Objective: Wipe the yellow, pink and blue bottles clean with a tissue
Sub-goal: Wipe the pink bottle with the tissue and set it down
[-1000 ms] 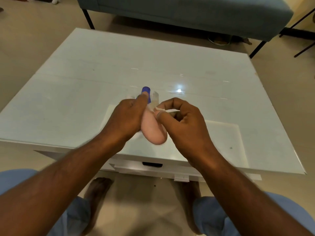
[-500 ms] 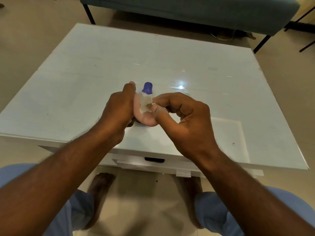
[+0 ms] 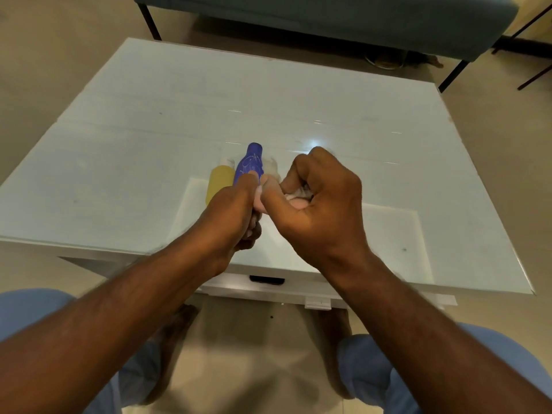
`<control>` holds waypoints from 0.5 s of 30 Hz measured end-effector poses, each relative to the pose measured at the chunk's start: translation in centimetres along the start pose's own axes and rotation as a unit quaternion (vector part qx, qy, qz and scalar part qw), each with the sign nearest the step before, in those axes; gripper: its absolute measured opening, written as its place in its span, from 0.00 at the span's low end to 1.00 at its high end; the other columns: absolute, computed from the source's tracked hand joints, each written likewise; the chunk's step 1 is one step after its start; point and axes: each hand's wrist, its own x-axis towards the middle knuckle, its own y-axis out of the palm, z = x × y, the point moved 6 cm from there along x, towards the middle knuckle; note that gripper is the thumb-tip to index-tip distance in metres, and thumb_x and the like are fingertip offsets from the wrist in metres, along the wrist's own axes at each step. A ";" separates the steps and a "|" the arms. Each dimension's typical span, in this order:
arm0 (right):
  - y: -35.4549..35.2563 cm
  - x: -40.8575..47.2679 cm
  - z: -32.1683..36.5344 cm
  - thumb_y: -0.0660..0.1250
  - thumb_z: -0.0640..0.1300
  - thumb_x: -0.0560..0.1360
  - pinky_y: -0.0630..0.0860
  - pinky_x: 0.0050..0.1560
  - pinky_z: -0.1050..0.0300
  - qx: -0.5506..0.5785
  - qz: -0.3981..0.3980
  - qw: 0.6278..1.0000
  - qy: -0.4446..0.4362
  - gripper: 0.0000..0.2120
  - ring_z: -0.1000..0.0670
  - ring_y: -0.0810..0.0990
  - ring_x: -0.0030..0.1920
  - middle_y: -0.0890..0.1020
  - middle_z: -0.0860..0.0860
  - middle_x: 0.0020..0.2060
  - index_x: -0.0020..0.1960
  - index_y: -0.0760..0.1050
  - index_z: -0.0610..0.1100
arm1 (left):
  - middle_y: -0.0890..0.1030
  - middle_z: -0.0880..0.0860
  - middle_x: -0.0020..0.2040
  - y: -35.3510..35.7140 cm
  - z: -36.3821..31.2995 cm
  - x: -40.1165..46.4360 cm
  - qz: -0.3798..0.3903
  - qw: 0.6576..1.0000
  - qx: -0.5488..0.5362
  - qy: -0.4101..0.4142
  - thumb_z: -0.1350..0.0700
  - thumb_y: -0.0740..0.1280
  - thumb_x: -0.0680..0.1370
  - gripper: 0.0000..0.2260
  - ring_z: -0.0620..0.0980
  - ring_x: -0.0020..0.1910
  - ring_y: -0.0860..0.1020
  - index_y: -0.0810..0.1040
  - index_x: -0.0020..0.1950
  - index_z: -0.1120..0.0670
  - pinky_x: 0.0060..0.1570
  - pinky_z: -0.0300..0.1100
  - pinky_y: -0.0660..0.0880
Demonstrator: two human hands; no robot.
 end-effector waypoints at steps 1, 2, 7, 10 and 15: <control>-0.1 0.0 0.1 0.75 0.43 0.72 0.66 0.35 0.77 -0.002 -0.013 1.000 -0.013 0.15 0.63 0.70 0.31 0.67 0.60 0.31 0.35 0.69 0.48 | 0.68 0.52 0.24 0.2 0.2 -0.1 0.009 1.000 -0.007 -0.013 0.42 0.58 0.82 0.21 0.43 0.18 0.67 0.71 0.44 0.59 0.23 0.35 0.67; -0.2 0.0 0.1 0.76 0.42 0.72 0.65 0.35 0.76 -0.004 -0.021 1.000 -0.019 0.16 0.62 0.68 0.30 0.67 0.58 0.30 0.34 0.69 0.48 | 0.68 0.51 0.23 0.3 0.3 -0.3 0.018 1.000 -0.014 -0.021 0.42 0.58 0.82 0.21 0.43 0.18 0.67 0.71 0.41 0.59 0.23 0.34 0.67; 0.2 -0.1 -1.2 0.72 0.49 0.76 0.72 0.39 0.71 0.009 0.036 0.998 0.048 0.08 0.57 0.78 0.37 0.80 0.54 0.36 0.42 0.80 0.45 | 0.69 0.51 0.23 0.0 -0.9 -0.2 0.010 0.999 0.018 0.032 0.43 0.56 0.83 0.20 0.42 0.19 0.69 0.70 0.41 0.57 0.21 0.34 0.68; 1.9 -1.2 -1.7 0.64 0.54 0.78 0.76 0.45 0.68 0.021 0.147 0.984 0.102 0.19 0.56 0.82 0.45 0.86 0.51 0.48 0.60 0.84 0.45 | 0.73 0.52 0.29 -0.5 -1.8 -0.1 -0.009 0.997 0.046 0.068 0.41 0.56 0.83 0.20 0.46 0.27 0.73 0.74 0.43 0.54 0.32 0.39 0.73; 0.7 -0.5 -2.0 0.64 0.60 0.76 0.69 0.32 0.72 -0.028 0.106 0.990 0.090 0.18 0.58 0.78 0.33 0.79 0.59 0.32 0.45 0.84 0.47 | 0.73 0.50 0.26 -0.4 -1.7 -0.5 -0.005 0.992 0.079 0.095 0.42 0.53 0.84 0.21 0.42 0.21 0.72 0.74 0.42 0.54 0.24 0.34 0.71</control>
